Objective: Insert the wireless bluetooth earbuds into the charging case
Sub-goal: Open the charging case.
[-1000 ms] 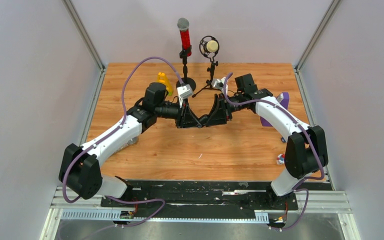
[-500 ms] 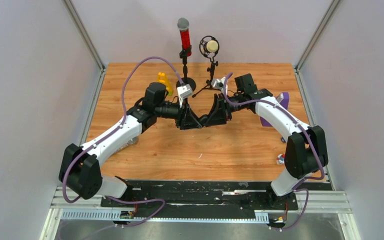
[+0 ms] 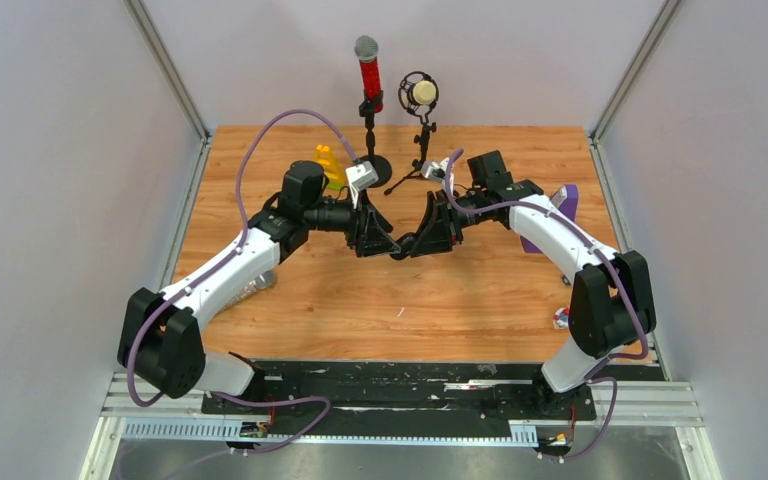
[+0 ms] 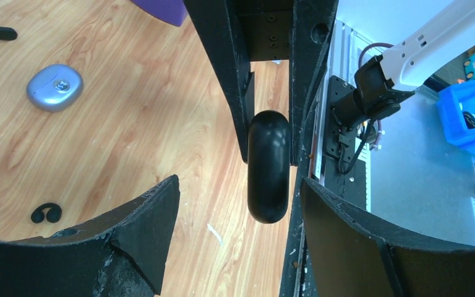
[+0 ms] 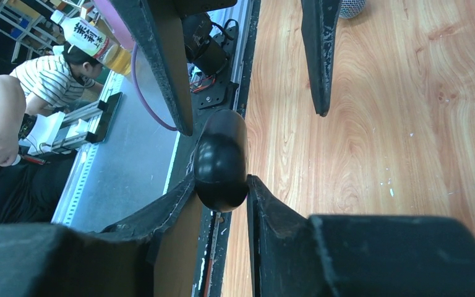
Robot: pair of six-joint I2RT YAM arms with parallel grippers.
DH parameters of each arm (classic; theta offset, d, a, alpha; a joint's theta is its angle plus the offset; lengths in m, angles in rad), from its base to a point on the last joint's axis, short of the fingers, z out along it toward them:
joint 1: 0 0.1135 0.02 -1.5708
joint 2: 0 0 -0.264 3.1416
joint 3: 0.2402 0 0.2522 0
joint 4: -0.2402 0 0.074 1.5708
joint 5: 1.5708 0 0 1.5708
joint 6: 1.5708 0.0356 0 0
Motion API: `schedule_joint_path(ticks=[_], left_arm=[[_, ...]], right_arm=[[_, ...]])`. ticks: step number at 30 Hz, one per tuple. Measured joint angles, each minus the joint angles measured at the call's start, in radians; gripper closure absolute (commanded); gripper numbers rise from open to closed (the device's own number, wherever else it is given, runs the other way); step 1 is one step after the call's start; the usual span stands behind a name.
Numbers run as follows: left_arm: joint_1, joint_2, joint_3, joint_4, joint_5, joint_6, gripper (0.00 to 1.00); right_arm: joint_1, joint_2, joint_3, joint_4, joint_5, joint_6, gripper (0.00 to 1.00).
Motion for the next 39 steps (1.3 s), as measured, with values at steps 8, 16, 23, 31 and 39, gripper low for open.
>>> schedule_joint_path(ticks=[8, 16, 23, 31, 39], left_arm=[[0.004, 0.0, 0.0, 0.001, -0.011, -0.006, 0.21], [0.004, 0.0, 0.0, 0.006, -0.015, -0.007, 0.22], [0.004, 0.0, 0.0, 0.005, -0.014, -0.003, 0.23], [0.004, 0.0, 0.0, 0.005, 0.003, -0.003, 0.23], [0.001, 0.021, 0.0, -0.005, 0.009, -0.002, 0.24]], right_arm=[[0.004, 0.0, 0.0, -0.015, 0.0, -0.027, 0.88], [0.011, 0.0, 0.0, -0.026, 0.0, -0.037, 0.89], [0.015, 0.0, 0.0, -0.027, 0.0, -0.037, 0.89], [0.019, 0.0, 0.0, -0.027, 0.009, -0.037, 0.89], [0.023, 0.0, 0.0, -0.026, 0.019, -0.035, 0.89]])
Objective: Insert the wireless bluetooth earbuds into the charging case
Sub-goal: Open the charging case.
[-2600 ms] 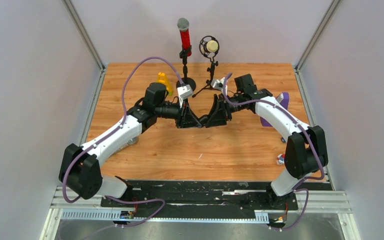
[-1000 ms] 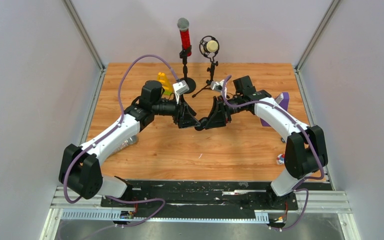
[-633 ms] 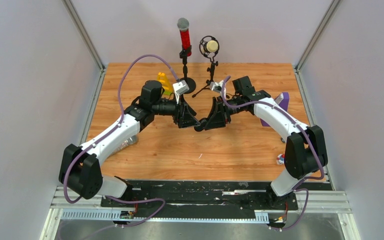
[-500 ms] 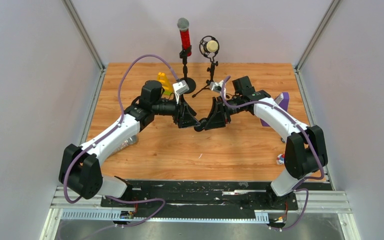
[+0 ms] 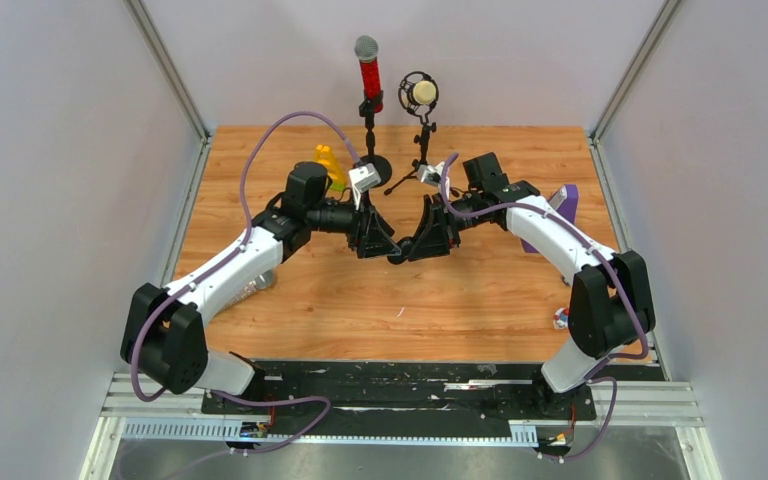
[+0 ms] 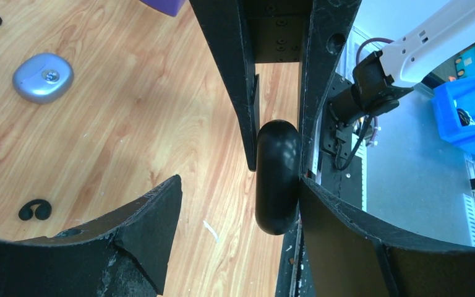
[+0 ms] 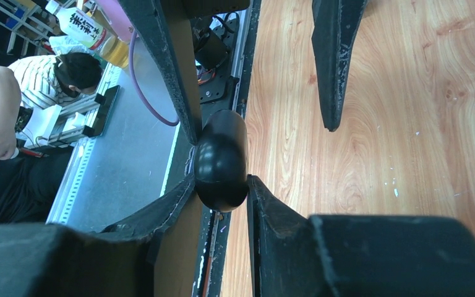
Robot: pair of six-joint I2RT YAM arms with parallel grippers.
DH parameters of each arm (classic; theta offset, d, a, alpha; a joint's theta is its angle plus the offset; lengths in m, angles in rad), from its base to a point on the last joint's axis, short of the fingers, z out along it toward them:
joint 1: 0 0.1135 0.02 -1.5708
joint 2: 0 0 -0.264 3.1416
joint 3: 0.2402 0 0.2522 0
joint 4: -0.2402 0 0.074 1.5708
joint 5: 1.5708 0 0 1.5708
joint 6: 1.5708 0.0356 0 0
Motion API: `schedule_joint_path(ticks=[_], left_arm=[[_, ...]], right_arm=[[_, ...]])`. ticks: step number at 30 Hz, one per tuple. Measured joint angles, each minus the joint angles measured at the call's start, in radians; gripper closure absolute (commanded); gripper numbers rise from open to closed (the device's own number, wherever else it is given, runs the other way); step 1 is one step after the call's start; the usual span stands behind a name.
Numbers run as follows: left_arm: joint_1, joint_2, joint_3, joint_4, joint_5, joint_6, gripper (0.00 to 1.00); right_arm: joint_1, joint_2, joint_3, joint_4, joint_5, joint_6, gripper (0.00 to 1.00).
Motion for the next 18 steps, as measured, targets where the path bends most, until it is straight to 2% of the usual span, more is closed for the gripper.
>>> schedule_joint_path(ticks=[18], left_arm=[[0.008, 0.002, 0.0, -0.012, -0.032, -0.002, 0.24]], right_arm=[[0.0, -0.01, 0.0, 0.001, 0.025, -0.018, 0.92]])
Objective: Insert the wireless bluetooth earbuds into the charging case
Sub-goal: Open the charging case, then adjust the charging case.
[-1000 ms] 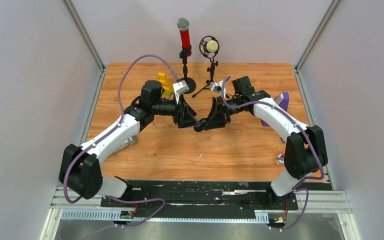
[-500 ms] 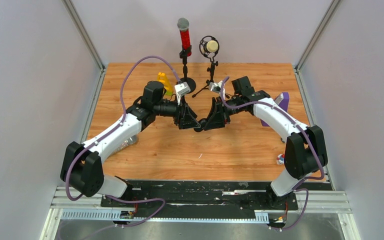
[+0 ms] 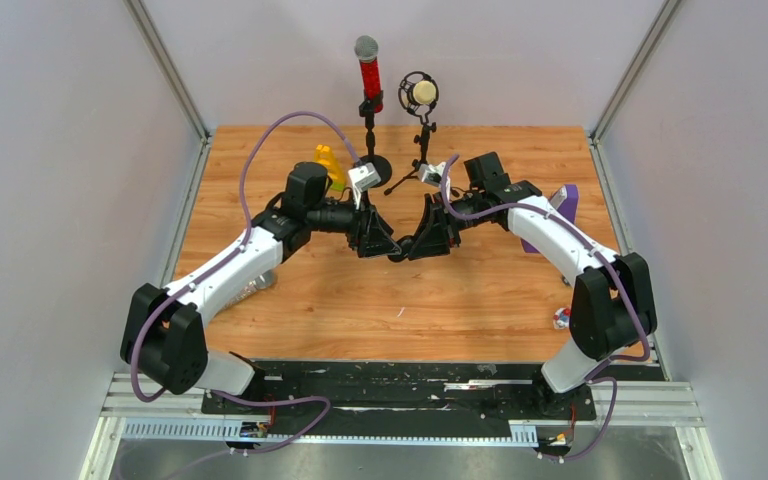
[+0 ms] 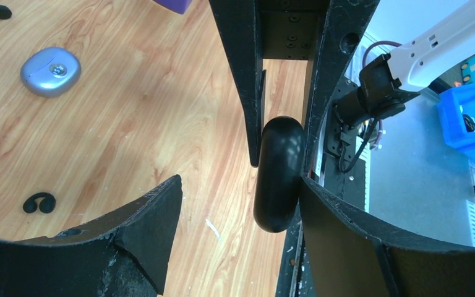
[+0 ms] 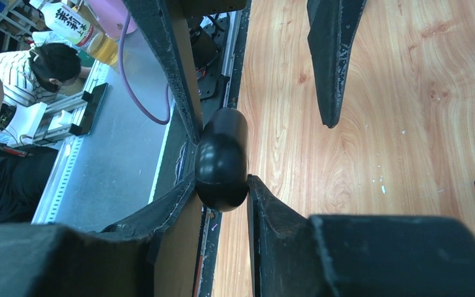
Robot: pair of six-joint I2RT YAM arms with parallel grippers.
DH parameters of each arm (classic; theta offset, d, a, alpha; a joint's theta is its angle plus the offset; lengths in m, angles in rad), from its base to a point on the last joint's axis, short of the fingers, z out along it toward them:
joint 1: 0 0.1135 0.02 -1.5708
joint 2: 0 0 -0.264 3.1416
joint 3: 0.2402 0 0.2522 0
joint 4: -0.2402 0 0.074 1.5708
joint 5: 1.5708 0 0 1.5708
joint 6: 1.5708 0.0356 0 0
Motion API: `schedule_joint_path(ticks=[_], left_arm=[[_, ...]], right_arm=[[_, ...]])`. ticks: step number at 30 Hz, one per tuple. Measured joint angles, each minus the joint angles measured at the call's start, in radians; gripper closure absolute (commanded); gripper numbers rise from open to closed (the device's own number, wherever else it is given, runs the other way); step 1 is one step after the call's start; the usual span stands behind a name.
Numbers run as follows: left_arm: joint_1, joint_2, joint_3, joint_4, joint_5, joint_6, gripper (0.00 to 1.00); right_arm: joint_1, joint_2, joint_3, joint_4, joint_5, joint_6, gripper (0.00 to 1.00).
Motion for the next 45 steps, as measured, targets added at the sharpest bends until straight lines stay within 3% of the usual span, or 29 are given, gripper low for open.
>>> schedule_joint_path(ticks=[26, 45], left_arm=[[0.063, -0.027, 0.0, 0.032, -0.025, -0.04, 0.23], [0.021, -0.005, -0.013, 0.01, 0.032, -0.006, 0.38]], right_arm=[[0.001, -0.004, 0.0, -0.008, 0.008, -0.008, 0.92], [0.002, 0.01, 0.0, -0.01, 0.009, 0.006, 0.91]])
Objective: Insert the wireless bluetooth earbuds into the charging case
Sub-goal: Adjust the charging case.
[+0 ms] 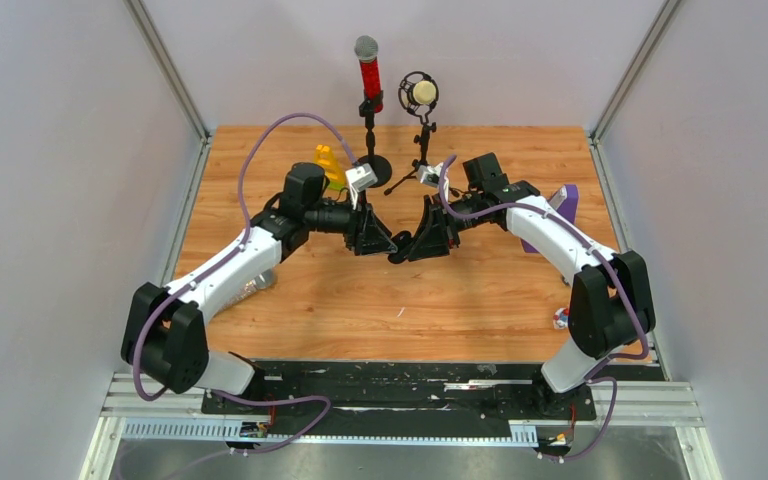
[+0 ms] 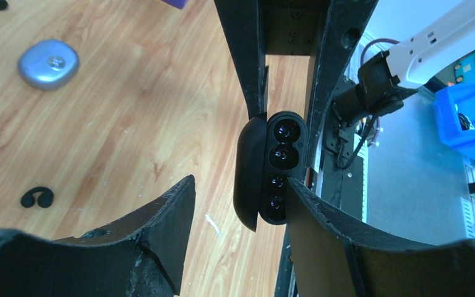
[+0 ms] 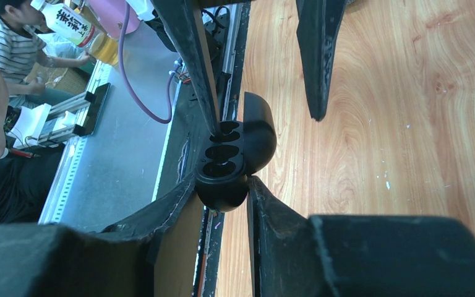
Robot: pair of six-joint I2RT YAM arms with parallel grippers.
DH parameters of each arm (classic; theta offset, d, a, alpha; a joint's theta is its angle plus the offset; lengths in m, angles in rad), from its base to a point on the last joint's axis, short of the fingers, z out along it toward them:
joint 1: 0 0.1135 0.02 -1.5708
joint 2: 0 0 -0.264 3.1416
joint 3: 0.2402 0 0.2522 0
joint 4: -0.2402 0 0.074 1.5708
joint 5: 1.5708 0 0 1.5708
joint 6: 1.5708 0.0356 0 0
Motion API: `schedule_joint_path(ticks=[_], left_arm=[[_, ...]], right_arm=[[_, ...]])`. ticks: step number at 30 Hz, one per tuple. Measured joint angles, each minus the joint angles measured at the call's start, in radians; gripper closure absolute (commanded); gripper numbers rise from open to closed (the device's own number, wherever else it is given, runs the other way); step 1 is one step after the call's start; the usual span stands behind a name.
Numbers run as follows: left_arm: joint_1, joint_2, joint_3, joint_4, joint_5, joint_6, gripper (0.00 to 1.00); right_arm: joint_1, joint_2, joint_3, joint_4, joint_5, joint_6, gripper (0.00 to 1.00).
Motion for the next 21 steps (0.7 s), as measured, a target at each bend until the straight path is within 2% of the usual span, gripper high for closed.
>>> schedule_joint_path(ticks=[13, 18, 21], left_arm=[[-0.011, 0.026, 0.009, -0.026, 0.0, 0.007, 0.45], [-0.011, 0.026, 0.01, -0.03, 0.002, 0.007, 0.52], [-0.011, 0.026, 0.01, -0.033, 0.003, 0.008, 0.52]], right_arm=[[0.013, 0.0, 0.0, -0.004, 0.0, -0.008, 0.91], [0.014, 0.0, 0.0, -0.01, 0.004, -0.021, 0.91], [0.014, 0.0, 0.0, -0.012, 0.01, -0.026, 0.91]])
